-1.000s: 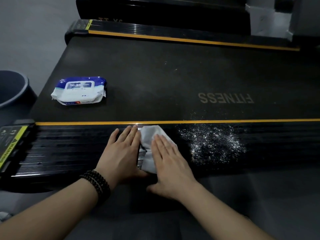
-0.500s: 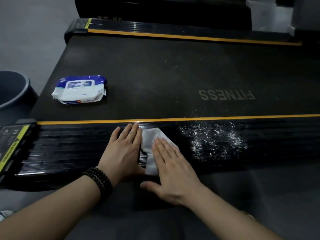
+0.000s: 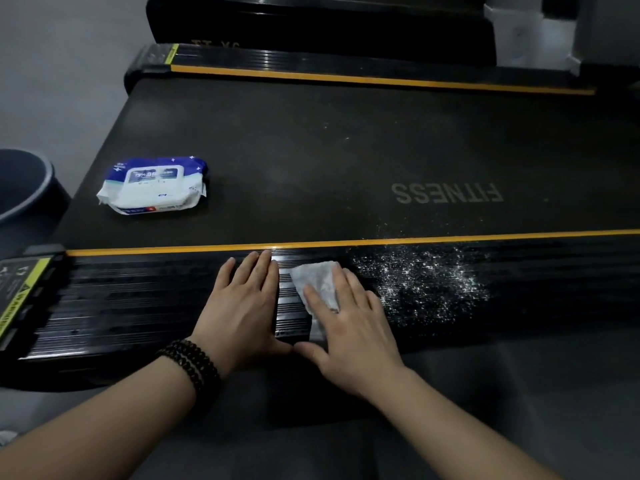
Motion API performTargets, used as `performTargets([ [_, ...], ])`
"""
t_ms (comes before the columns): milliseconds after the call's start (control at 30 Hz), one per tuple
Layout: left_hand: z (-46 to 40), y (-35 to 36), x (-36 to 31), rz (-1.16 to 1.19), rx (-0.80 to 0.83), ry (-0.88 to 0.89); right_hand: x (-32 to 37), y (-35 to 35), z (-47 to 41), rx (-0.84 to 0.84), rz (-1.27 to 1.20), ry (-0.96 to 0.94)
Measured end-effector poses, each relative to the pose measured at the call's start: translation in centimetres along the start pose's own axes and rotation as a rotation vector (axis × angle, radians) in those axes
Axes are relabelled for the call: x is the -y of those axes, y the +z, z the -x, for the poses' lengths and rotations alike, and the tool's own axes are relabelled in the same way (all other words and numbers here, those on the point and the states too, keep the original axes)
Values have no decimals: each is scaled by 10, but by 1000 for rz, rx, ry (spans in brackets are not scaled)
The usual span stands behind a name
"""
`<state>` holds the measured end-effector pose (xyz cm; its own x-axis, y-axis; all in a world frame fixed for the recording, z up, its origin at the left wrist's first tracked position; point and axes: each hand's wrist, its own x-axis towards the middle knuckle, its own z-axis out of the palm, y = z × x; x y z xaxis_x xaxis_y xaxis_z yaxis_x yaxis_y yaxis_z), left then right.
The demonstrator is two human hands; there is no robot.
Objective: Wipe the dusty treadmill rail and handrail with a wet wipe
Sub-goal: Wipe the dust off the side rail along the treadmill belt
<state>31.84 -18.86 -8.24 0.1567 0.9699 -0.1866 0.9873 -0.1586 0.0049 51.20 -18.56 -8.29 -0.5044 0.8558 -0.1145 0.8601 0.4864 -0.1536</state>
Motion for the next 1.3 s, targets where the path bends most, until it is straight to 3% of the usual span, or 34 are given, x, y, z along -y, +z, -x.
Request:
performTargets([
  [200, -8, 0, -1, 2, 51, 28, 0, -10, -6, 49, -31, -1],
  [400, -23, 3, -17, 80, 38, 92, -28, -31, -21, -97, -60, 238],
  [500, -29, 3, -28, 56, 50, 90, -42, -27, -38, -4, -65, 285],
  [600, -31, 1, -32, 23, 50, 85, -45, -20, -47, 80, -61, 247],
  [800, -30, 0, -32, 19, 43, 77, -47, -11, -24, 76, -40, 68],
  [900, -29, 0, -33, 17, 35, 74, -54, -20, -20, -12, -119, 36],
  [1067, -30, 2, -32, 55, -2, 84, -63, -24, -41, -461, -212, 60],
  [1200, -28, 2, -31, 74, -9, 75, -61, -25, -62, -302, -196, 163],
  [1300, -28, 0, -33, 69, -9, 65, -63, -14, -64, -292, -122, 153],
])
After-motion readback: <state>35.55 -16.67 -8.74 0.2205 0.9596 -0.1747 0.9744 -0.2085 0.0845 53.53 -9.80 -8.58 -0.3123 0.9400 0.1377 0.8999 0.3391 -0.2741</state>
